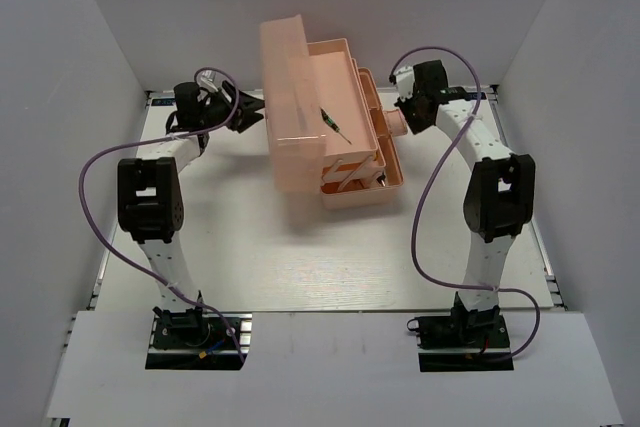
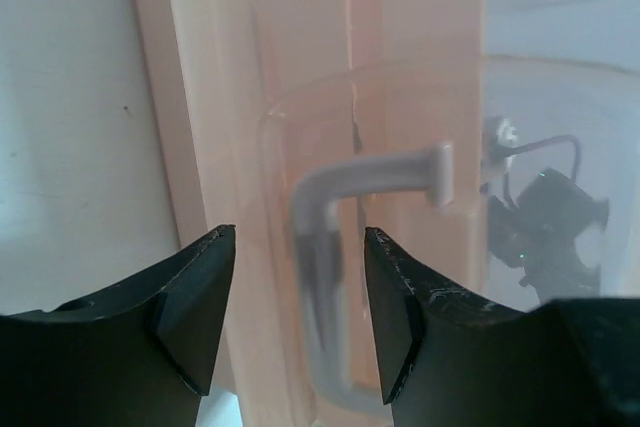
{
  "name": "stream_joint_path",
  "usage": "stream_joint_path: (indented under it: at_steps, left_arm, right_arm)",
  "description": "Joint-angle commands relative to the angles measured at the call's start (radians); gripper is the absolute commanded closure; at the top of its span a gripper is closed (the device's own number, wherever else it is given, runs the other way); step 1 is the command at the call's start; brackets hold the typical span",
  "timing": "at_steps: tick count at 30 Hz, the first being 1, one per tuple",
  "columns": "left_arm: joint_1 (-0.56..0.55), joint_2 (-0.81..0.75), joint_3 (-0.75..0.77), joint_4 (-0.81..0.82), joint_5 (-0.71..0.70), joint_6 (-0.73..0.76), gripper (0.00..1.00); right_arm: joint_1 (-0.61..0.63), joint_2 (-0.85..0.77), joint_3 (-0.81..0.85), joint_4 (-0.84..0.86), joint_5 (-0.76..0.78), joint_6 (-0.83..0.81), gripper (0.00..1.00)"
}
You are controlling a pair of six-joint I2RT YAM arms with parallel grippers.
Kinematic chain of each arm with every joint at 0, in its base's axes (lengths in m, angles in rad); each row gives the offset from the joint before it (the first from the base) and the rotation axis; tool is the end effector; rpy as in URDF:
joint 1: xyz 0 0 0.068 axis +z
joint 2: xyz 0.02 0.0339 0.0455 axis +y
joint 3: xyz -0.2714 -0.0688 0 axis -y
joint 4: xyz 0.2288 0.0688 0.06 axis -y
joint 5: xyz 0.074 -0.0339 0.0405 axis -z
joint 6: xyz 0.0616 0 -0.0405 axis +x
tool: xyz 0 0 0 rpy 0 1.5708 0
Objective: Sort the tools into containers
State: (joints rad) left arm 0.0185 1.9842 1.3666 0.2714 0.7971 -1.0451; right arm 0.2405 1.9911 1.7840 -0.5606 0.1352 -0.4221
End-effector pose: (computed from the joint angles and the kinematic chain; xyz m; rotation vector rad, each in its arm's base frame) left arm 0.4611 -0.0355 0.2387 -0.5035 2.0202 -1.4209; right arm 0.4528 0.1025 0.2792 -0.6981 2.2366 -0.2481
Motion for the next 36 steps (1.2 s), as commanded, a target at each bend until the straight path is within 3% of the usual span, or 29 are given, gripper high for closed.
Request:
stream_joint_path:
  at_steps: [1,2,3,6,12,14,18,19,25,28,31,36]
  left_arm:
    - [-0.041,-0.051,0.043,-0.072,0.039,0.043,0.36]
    - [-0.042,-0.041,0.043,-0.083,0.039,0.043,0.36]
    - [-0.066,-0.024,0.069,-0.083,0.039,0.043,0.36]
    - [-0.110,0.017,0.129,-0.121,0.059,0.043,0.36]
    - [-0.196,0.125,0.245,-0.144,0.106,0.043,0.36]
    - [-0.210,0.125,0.256,-0.144,0.116,0.043,0.36]
    - [-0.210,0.065,0.246,-0.168,0.077,0.054,0.36]
    - [-0.210,0.017,0.246,-0.196,0.062,0.071,0.36]
    - [-0.183,-0.217,0.076,-0.358,-0.136,0.201,0.33]
    - [-0.192,-0.283,0.001,-0.498,-0.197,0.305,0.33]
    - [-0.210,-0.295,-0.111,-0.508,-0.184,0.329,0.33]
    - [-0.250,-0.260,-0.175,-0.471,-0.150,0.339,0.33]
  right_arm:
    - [-0.004,-0.028,-0.008,-0.136,-0.277,0.083,1.00]
    - [-0.016,-0.019,-0.014,-0.156,-0.339,0.088,1.00]
    - [-0.027,-0.012,-0.017,-0.215,-0.506,0.095,1.00]
    - [-0.038,-0.002,-0.043,-0.251,-0.688,0.121,1.00]
    - [-0.061,-0.002,-0.072,-0.265,-0.861,0.181,1.00]
    - [-0.070,-0.012,-0.071,-0.251,-0.849,0.195,1.00]
    - [-0.098,-0.067,-0.100,-0.190,-0.646,0.204,1.00]
    - [-0.104,-0.090,-0.106,-0.161,-0.522,0.212,1.00]
    - [-0.164,-0.182,-0.170,-0.067,-0.349,0.215,1.00]
    - [-0.175,-0.213,-0.202,-0.019,-0.348,0.200,1.00]
    - [-0.167,-0.197,-0.190,0.030,-0.396,0.177,0.86]
    - [-0.149,-0.051,0.020,-0.021,-0.526,0.198,0.80]
